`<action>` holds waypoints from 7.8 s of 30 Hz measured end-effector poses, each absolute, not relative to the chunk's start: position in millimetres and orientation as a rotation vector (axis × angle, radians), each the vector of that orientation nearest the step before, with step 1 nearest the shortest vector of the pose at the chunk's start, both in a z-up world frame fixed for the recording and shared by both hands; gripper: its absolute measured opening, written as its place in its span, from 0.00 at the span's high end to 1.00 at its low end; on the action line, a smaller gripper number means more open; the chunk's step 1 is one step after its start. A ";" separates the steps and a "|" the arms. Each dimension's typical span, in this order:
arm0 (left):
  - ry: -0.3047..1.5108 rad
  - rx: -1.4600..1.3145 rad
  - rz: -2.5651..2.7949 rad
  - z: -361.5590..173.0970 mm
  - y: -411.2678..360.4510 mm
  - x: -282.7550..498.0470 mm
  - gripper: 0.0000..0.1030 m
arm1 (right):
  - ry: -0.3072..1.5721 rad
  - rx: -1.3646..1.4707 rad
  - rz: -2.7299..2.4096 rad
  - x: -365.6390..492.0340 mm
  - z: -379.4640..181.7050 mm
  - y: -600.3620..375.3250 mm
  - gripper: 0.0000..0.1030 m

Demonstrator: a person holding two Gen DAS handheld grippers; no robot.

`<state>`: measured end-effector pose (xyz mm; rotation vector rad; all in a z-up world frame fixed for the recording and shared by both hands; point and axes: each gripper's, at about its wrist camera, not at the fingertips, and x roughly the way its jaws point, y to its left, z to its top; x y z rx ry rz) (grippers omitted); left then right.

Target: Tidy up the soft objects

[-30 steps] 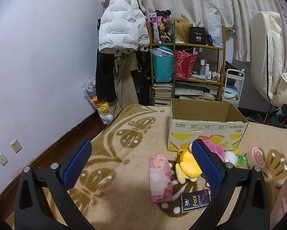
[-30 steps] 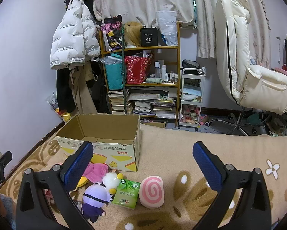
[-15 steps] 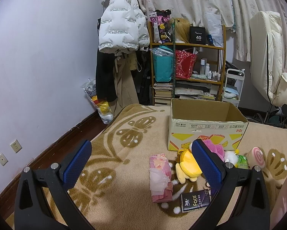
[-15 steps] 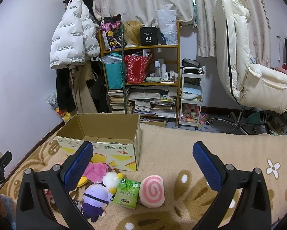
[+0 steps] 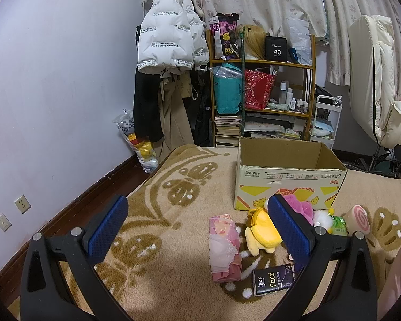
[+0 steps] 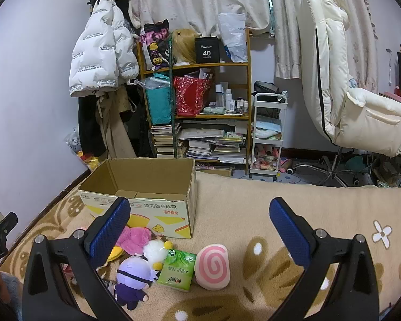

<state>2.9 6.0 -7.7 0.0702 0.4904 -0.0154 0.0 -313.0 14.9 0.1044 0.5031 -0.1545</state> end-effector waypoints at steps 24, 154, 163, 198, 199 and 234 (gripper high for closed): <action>0.525 0.070 0.005 -14.2 5.6 9.0 0.00 | 0.526 0.140 -0.146 6.6 7.1 -316.1 0.00; 0.661 0.126 -0.083 -28.5 -52.5 88.9 0.58 | 0.602 0.193 0.071 87.9 8.9 -282.8 0.75; 0.572 0.108 -0.149 15.6 -66.8 120.7 0.58 | 0.551 0.100 0.102 123.1 34.7 -249.3 0.75; 0.881 0.151 -0.231 -35.0 -121.3 244.5 0.56 | 0.724 0.116 0.061 203.1 -27.0 -277.9 0.71; 0.883 0.164 -0.219 -36.1 -122.1 244.5 0.56 | 0.733 0.119 0.060 204.0 -28.7 -278.3 0.70; 0.738 0.160 -0.093 34.8 -73.1 144.9 0.01 | 0.655 0.106 0.058 96.2 32.6 -277.4 0.00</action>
